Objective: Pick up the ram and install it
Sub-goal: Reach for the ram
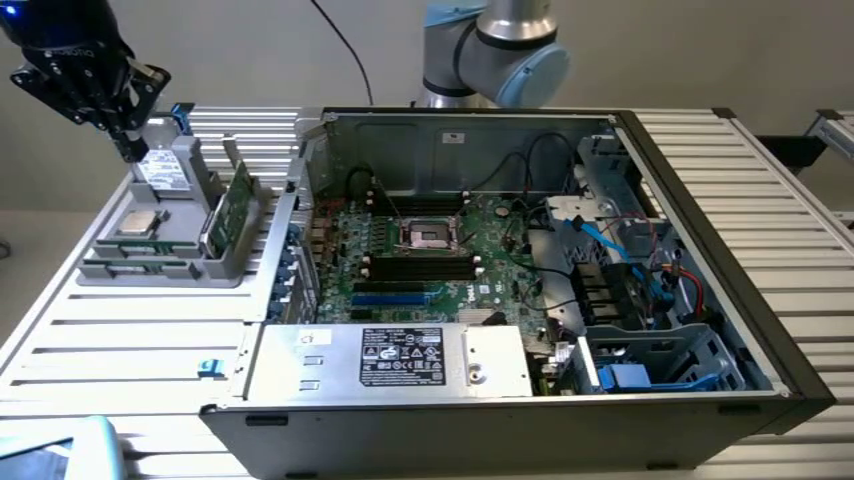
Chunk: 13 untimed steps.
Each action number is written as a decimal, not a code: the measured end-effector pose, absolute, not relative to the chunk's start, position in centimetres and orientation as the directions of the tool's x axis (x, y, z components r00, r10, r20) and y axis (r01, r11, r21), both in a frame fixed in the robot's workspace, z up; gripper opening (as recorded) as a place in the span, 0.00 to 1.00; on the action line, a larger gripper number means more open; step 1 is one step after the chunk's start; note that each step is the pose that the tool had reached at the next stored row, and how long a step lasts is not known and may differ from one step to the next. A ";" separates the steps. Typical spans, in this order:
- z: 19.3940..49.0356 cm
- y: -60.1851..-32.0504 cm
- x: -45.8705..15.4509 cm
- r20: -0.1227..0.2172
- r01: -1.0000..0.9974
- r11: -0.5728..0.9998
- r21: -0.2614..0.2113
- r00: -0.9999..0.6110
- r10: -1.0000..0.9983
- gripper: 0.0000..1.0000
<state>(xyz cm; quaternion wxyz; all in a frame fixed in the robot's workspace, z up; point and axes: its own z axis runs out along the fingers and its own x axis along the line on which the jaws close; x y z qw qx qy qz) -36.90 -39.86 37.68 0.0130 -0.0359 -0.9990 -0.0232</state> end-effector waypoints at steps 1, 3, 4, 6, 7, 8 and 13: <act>37.6 -39.9 -37.4 0.028 0.072 0.996 0.045 -0.997 0.071 0.11; 37.3 -39.7 -38.3 0.028 0.072 0.996 0.045 -0.997 0.071 0.11; 37.2 -39.6 -38.7 0.028 0.072 0.996 0.045 -0.997 0.071 0.11; 37.1 -39.2 -39.6 0.028 0.072 0.996 0.045 -0.997 0.071 0.11; 37.0 -38.9 -40.1 0.028 0.072 0.996 0.045 -0.997 0.071 0.11; 36.9 -38.7 -40.5 0.028 0.072 0.996 0.045 -0.997 0.071 0.11; 36.7 -37.7 -42.2 0.029 0.072 0.996 0.045 -0.997 0.071 0.11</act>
